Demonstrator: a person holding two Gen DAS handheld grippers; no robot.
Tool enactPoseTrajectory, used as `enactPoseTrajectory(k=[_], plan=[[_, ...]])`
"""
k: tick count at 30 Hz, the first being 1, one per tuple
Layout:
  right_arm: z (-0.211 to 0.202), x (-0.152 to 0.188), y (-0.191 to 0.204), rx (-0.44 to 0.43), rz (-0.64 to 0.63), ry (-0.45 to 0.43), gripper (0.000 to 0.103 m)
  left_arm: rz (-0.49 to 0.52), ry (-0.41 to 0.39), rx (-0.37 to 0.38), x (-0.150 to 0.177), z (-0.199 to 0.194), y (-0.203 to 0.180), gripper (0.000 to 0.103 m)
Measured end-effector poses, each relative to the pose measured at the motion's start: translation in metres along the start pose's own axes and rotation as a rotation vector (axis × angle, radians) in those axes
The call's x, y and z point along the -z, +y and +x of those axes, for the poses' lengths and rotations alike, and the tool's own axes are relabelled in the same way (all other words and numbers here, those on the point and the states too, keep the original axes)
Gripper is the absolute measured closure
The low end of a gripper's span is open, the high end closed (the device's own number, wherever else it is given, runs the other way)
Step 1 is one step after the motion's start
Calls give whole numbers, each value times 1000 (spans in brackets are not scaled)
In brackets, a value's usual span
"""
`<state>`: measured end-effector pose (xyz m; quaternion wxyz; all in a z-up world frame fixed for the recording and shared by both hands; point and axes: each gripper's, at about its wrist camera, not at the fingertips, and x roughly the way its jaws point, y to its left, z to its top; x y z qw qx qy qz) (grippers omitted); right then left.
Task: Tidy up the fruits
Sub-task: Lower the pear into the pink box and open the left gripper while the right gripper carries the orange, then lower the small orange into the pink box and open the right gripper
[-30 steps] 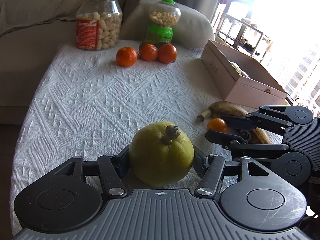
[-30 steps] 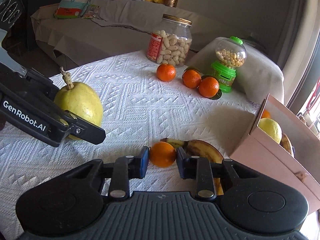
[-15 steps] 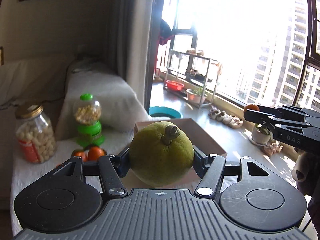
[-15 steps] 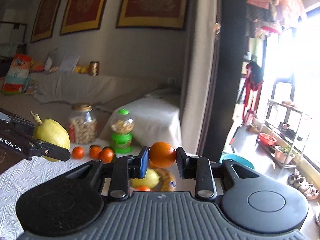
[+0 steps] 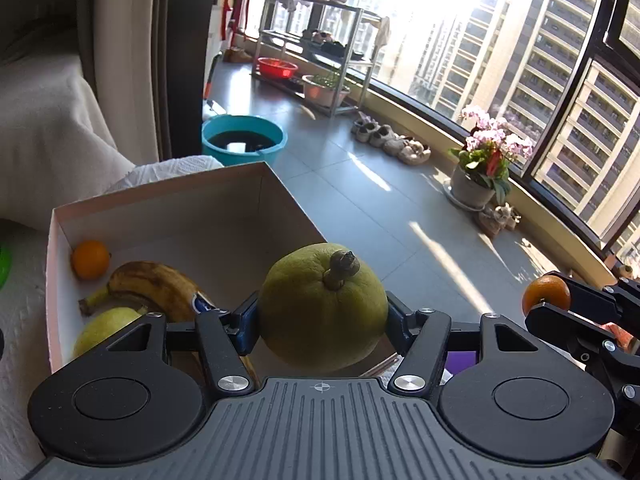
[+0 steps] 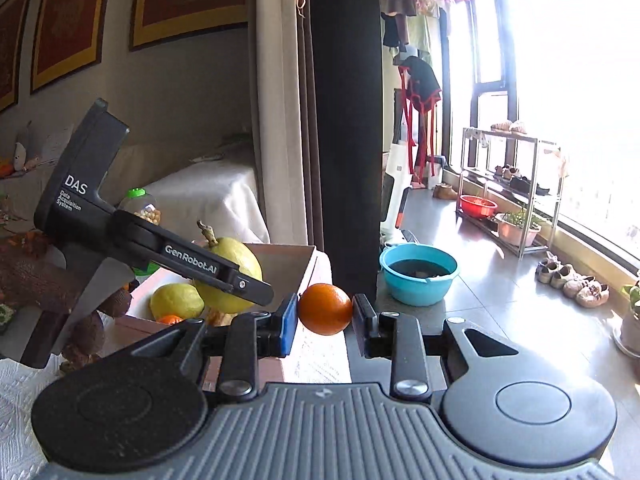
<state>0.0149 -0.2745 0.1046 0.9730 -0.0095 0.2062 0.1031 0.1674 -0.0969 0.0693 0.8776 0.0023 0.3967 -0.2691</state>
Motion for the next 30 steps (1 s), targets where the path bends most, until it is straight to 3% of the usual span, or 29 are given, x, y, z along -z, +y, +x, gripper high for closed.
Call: enactPoseTrajectory(k=[6,8,10,11,17,22,26,30], plan=[[17,18,-9,-12,31,43,74,-45,-9,37,-1,15,7,35],[20,22,-10,-15,39,55,74,-42,-18,40,-2,15,6,42],[20,27,-13,-15,47,63,74,-30,-41,18,-2,6,2,73],[20,29,-13,-14,50,66,74,-19,-42,14,-3,5,1,82],[28,34,-16,-10,69,94,74,-25,-40,47,-2,4,1,82],[25,32,-11,-15,53,96,74,-67,-43,124,2,-3,5,81],[24,16,-3,-26,28,67,74,-137,-173,140,11,-44,21,80],[40,-22,7,-54,-19,16,74,-194,-291,24,35,-99,49,79]])
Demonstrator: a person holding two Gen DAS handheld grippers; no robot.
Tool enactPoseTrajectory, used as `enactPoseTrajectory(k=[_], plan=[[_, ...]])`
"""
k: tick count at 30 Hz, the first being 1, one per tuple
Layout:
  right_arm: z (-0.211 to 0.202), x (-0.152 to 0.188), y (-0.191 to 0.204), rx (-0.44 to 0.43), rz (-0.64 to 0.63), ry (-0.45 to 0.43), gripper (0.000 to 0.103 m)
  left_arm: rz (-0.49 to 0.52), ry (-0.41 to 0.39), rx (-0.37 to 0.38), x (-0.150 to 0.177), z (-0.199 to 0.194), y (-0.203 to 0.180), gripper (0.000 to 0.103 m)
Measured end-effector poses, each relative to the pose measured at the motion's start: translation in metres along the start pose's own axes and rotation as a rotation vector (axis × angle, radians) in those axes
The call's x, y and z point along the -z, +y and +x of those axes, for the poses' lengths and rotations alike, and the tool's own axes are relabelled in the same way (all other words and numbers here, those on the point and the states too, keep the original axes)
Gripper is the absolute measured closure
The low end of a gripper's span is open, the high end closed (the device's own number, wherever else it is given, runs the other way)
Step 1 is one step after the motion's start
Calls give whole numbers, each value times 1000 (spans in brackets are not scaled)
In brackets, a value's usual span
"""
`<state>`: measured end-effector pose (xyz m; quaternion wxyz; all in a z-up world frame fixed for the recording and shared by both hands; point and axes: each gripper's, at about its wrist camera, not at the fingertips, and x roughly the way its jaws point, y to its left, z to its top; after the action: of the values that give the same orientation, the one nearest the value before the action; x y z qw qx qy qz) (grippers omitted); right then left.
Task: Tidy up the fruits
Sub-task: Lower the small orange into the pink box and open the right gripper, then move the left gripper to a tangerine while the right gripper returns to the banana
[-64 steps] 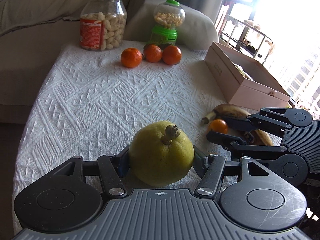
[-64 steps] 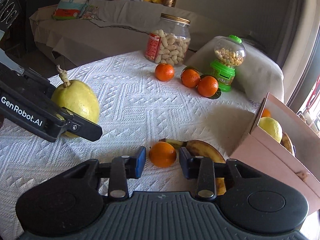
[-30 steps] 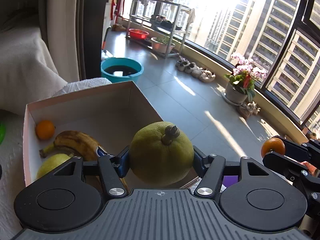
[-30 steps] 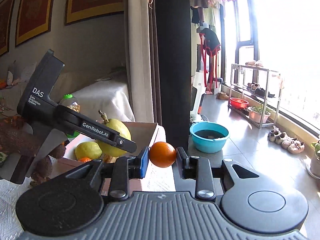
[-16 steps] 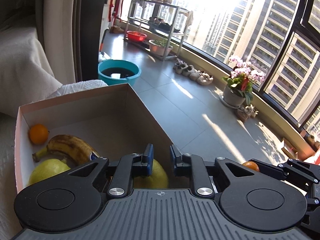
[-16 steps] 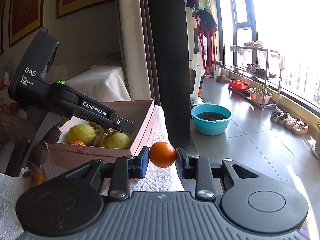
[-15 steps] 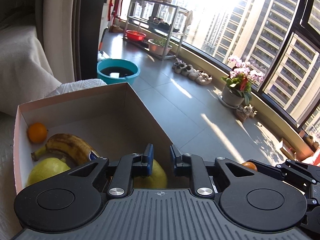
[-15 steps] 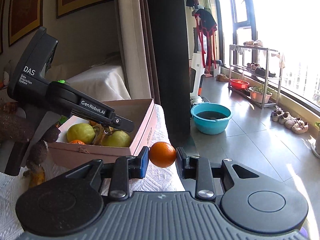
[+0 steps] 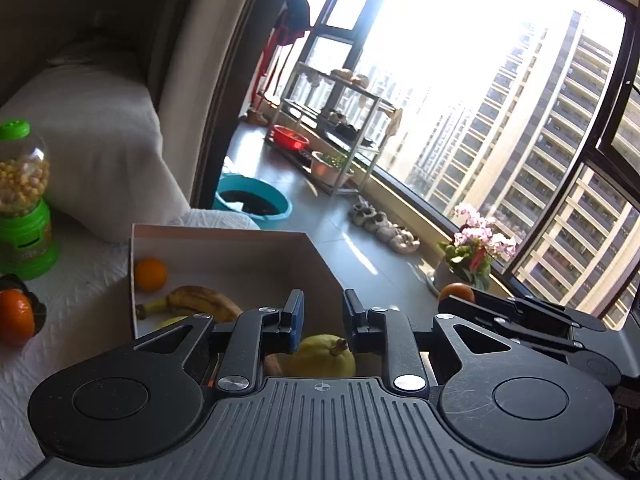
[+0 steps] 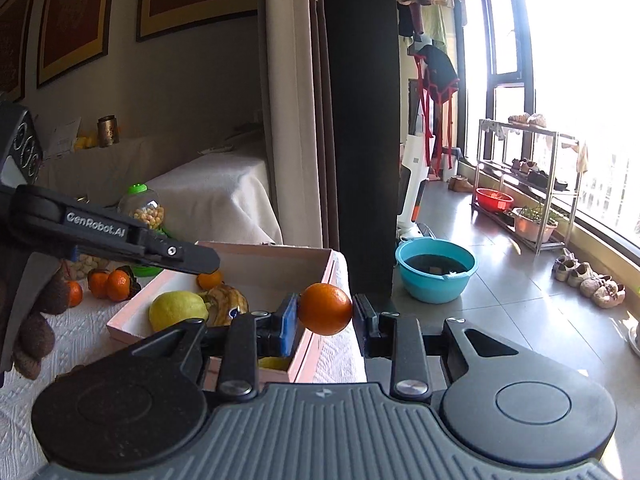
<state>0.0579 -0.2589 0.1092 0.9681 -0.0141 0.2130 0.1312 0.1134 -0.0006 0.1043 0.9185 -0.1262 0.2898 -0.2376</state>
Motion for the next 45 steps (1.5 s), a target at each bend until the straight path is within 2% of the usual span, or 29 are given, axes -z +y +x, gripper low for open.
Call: enactPoseTrajectory(k=[3,5,7,10,13,18,22,26,31,36,38,41,45], plan=[[37,-42,6,-48,8,20,74,-15,-33,-93,11,-29,22,79],[71,-67,10,-89,7,84,73,-22,-33,-160,21,-46,38,79],[99,-83,17,-42,-6,126,67,-21,-28,-228,33,-64,57,79],[110,-86,30,16,-58,149,65,-32,-20,-321,49,-87,88,79],[106,-81,44,-20,-57,163,52,-64,-7,-390,59,-99,115,79],[108,-76,83,-74,-94,222,51,-70,-31,-496,69,-113,145,79],[124,-76,131,-193,-100,300,47,-76,-33,-517,63,-105,164,79],[144,-70,178,-256,-134,345,47,-87,-25,-567,54,-91,183,79],[135,-48,215,-332,-226,411,47,-115,-31,-545,59,-100,190,79],[91,-5,222,-400,-352,442,47,-133,-33,-528,69,-103,193,79],[77,11,224,-369,-399,461,47,-138,-53,-543,67,-103,195,79],[61,24,219,-369,-401,444,47,-134,-93,-561,59,-103,199,79],[51,40,210,-374,-374,446,47,-93,-68,-597,44,-88,205,79]])
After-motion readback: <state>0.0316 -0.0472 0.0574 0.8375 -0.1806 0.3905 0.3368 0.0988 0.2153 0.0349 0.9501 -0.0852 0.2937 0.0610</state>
